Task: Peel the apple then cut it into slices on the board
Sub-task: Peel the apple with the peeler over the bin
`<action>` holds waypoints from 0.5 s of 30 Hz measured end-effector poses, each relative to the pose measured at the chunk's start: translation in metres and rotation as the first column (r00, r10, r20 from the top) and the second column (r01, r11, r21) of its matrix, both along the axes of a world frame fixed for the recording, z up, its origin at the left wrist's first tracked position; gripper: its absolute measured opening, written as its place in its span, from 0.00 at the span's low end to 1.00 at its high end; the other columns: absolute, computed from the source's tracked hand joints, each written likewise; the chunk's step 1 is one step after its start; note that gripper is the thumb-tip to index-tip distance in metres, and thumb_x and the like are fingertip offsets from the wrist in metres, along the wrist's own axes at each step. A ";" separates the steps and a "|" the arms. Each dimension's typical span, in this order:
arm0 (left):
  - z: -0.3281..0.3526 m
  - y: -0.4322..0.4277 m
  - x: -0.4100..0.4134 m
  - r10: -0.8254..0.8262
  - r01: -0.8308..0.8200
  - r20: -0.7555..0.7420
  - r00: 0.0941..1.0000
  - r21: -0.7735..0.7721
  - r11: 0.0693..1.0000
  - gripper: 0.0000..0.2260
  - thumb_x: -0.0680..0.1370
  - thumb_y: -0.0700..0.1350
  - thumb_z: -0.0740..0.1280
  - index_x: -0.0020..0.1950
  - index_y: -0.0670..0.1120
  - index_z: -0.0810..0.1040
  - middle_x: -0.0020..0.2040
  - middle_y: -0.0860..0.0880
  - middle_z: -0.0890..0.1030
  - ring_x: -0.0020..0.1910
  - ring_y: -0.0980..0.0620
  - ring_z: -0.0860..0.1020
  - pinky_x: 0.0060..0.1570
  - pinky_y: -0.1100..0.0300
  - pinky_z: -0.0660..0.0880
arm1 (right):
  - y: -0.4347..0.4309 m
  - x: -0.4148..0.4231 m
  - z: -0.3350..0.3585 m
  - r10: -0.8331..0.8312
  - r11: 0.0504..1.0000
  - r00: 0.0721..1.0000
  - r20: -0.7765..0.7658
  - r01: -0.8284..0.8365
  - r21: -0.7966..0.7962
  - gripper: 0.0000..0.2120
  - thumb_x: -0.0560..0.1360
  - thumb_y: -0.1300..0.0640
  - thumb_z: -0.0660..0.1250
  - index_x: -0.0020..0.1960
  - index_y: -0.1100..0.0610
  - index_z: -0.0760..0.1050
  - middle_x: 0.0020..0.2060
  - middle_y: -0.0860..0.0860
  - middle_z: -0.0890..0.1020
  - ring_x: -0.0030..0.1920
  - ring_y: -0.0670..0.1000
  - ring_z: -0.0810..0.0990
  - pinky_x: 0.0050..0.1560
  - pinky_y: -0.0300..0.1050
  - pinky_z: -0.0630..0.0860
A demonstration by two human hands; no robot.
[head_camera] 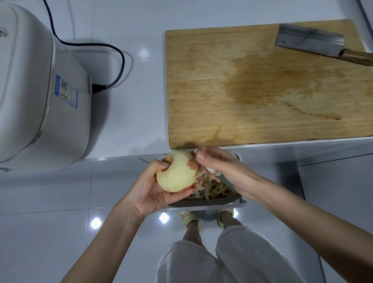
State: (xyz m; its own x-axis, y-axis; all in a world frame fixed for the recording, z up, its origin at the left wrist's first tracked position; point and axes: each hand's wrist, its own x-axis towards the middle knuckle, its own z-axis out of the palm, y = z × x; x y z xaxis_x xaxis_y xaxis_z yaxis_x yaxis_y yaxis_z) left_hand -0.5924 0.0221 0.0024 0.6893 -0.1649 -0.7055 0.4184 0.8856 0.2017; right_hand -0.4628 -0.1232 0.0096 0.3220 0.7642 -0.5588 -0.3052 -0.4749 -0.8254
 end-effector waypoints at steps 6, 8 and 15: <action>-0.001 -0.005 0.004 0.001 0.000 0.019 1.000 -0.010 1.000 0.25 0.52 0.42 0.82 0.47 0.39 0.84 0.48 0.33 0.81 0.45 0.35 0.81 0.37 0.52 0.81 | 0.000 -0.004 0.001 -0.171 0.985 0.985 -0.032 0.172 0.019 0.10 0.68 0.57 0.74 0.46 0.57 0.77 0.39 0.49 0.80 0.38 0.42 0.78 0.32 0.31 0.71; -0.002 -0.007 0.004 0.017 -0.017 -0.011 1.000 -0.049 0.999 0.26 0.51 0.42 0.82 0.47 0.37 0.84 0.47 0.32 0.81 0.43 0.36 0.82 0.36 0.53 0.81 | -0.002 -0.006 -0.004 -0.184 0.983 0.983 -0.020 0.184 0.015 0.12 0.64 0.59 0.73 0.44 0.62 0.75 0.36 0.51 0.76 0.35 0.42 0.75 0.31 0.30 0.69; -0.006 -0.008 0.000 -0.011 0.000 -0.101 0.995 -0.112 0.994 0.31 0.53 0.45 0.81 0.53 0.33 0.80 0.48 0.32 0.80 0.40 0.39 0.81 0.31 0.56 0.80 | -0.002 -0.009 -0.012 -0.132 0.987 0.984 0.120 0.142 -0.076 0.12 0.62 0.63 0.68 0.44 0.64 0.75 0.37 0.56 0.79 0.40 0.51 0.78 0.44 0.48 0.75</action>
State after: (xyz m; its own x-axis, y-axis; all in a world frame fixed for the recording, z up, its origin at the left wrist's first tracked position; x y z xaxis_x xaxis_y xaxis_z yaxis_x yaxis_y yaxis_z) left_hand -0.5927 0.0143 -0.0033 0.6145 -0.2499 -0.7483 0.4363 0.8979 0.0583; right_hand -0.4715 -0.1256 -0.0023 0.4861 0.6600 -0.5728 -0.2783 -0.5045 -0.8174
